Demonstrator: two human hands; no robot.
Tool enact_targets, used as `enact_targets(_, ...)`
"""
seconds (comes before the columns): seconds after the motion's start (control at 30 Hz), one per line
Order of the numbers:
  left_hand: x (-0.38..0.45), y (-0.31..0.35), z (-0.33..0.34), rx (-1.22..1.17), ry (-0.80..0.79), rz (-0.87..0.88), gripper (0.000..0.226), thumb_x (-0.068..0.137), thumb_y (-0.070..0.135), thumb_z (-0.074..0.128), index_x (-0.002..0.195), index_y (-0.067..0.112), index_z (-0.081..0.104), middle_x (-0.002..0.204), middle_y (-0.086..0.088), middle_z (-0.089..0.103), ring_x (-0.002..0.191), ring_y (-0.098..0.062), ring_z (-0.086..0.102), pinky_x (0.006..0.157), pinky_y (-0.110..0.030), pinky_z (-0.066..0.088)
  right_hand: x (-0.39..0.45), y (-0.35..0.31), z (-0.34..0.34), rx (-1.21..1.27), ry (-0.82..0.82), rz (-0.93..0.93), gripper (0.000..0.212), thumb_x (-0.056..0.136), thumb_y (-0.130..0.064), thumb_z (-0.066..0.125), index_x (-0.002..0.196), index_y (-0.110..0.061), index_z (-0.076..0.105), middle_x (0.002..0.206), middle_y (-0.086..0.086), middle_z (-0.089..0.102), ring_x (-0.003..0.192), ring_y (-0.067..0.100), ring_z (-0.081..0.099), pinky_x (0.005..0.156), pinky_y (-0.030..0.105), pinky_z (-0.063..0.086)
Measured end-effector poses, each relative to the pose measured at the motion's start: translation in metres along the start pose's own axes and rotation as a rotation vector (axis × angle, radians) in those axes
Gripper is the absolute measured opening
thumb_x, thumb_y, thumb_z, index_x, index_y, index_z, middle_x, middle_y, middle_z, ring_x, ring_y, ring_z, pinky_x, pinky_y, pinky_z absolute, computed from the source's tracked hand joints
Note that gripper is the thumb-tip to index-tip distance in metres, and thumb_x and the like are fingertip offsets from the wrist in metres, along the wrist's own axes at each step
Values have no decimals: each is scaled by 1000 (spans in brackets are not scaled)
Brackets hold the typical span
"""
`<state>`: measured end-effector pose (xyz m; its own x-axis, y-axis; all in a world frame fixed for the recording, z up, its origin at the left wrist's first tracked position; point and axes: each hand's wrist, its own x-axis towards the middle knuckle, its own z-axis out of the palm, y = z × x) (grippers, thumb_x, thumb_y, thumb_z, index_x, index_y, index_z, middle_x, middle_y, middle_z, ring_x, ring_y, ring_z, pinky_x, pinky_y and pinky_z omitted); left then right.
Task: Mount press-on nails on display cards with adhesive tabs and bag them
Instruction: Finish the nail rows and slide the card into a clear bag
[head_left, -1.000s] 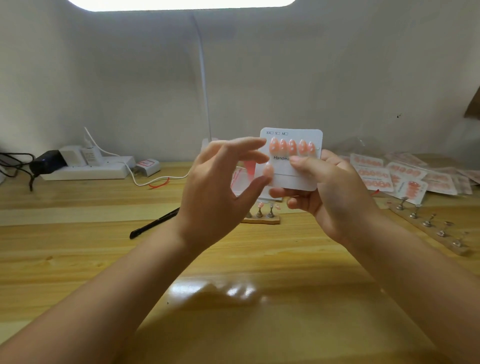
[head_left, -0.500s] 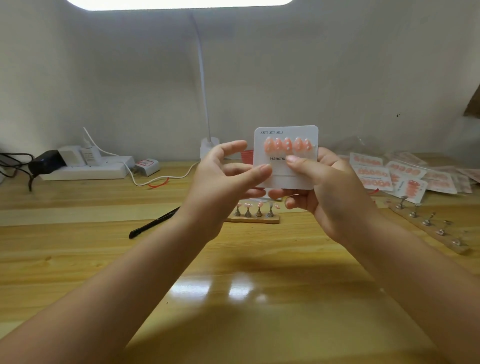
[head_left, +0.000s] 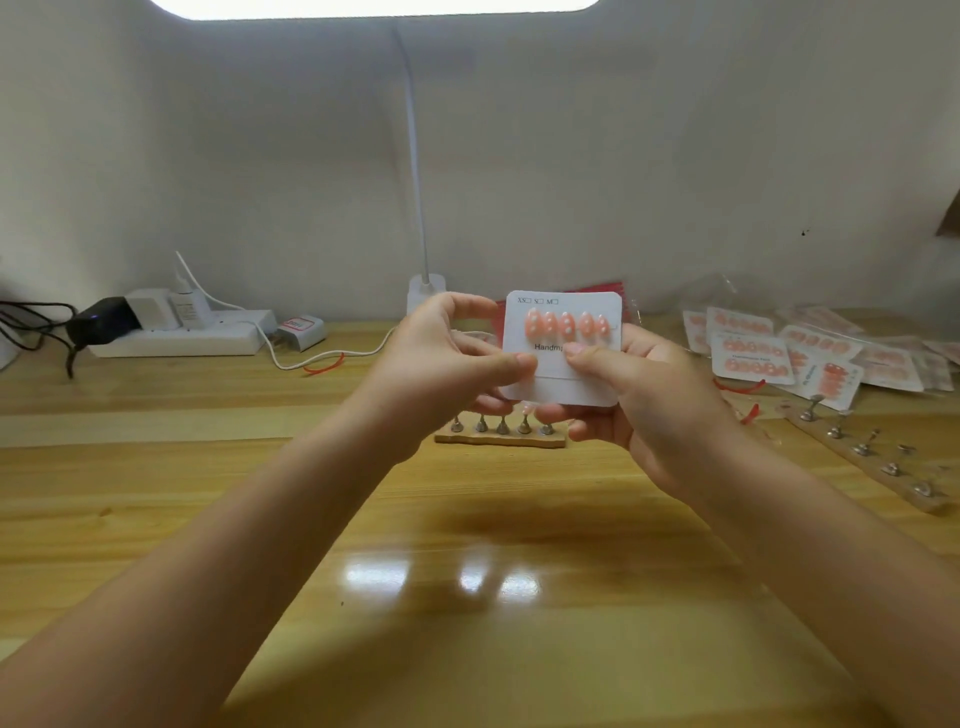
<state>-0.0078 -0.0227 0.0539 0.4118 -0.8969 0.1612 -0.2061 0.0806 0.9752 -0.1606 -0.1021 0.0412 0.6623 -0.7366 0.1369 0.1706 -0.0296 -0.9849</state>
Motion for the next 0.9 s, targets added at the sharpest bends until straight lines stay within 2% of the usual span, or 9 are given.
enact_targets(0.13, 7, 8, -17, 164, -70, -84, 54, 74, 65, 56, 111, 26, 50, 95, -10, 74, 70, -22, 72, 65, -35, 61, 4, 7, -4, -147, 46, 33, 14, 92, -9, 62, 106, -12, 62, 86, 5, 75, 66, 20, 72, 46, 23, 52)
enact_targets(0.2, 15, 0, -23, 366, 42, -74, 66, 84, 71, 43, 127, 21, 48, 101, -4, 70, 74, -20, 72, 71, -38, 61, 6, 15, -3, -296, 84, 89, 22, 87, -10, 67, 107, -15, 58, 87, 1, 73, 65, 14, 72, 46, 23, 53)
enact_targets(0.3, 21, -22, -24, 556, 208, -36, 67, 93, 66, 35, 136, 16, 45, 106, 0, 67, 87, -19, 69, 86, -47, 55, 5, 33, 1, -547, 57, 171, 28, 83, -15, 69, 101, -25, 50, 90, -7, 68, 74, 6, 68, 53, 20, 54)
enact_targets(0.37, 21, -37, -20, 608, 253, 2, 61, 95, 62, 36, 135, 18, 46, 111, 0, 66, 96, -18, 65, 90, -45, 52, 3, 43, 4, -715, 23, 190, 31, 80, -23, 70, 98, -30, 46, 92, -9, 66, 81, 4, 65, 61, 24, 55)
enact_targets(0.5, 20, -59, -14, 654, 308, 76, 45, 97, 53, 42, 129, 21, 48, 87, 16, 59, 77, 2, 58, 78, -41, 55, 1, 45, 6, -1103, 22, 204, 58, 67, -45, 72, 112, -23, 43, 94, -11, 62, 84, 10, 61, 66, 34, 52)
enact_targets(0.6, 19, -72, -12, 717, 313, 107, 35, 99, 42, 44, 128, 22, 47, 94, 14, 60, 80, -7, 63, 76, -43, 55, 0, 43, 8, -1382, 10, 199, 82, 63, -62, 69, 125, -20, 36, 92, -12, 55, 86, 14, 56, 56, 30, 41)
enact_targets(0.67, 21, -78, -14, 746, 283, 107, 33, 98, 29, 46, 131, 23, 45, 108, 6, 63, 90, -17, 64, 79, -43, 55, 0, 41, 8, -1491, -4, 186, 90, 64, -70, 64, 130, -18, 33, 89, -11, 51, 83, 16, 52, 52, 29, 34)
enact_targets(0.77, 23, -85, -19, 751, 155, 117, 51, 89, 14, 51, 137, 25, 40, 121, 9, 57, 99, -11, 57, 86, -37, 52, 0, 39, 6, -1569, 2, 132, 92, 67, -75, 58, 132, -15, 33, 84, -11, 48, 79, 16, 49, 51, 29, 32)
enact_targets(0.9, 23, -93, -23, 732, -28, 160, 65, 86, 13, 56, 145, 24, 32, 124, 14, 50, 94, 1, 53, 86, -25, 46, 6, 38, -4, -1527, 157, -66, 64, 74, -72, 50, 108, -18, 43, 67, -12, 48, 59, 8, 45, 45, 26, 28)
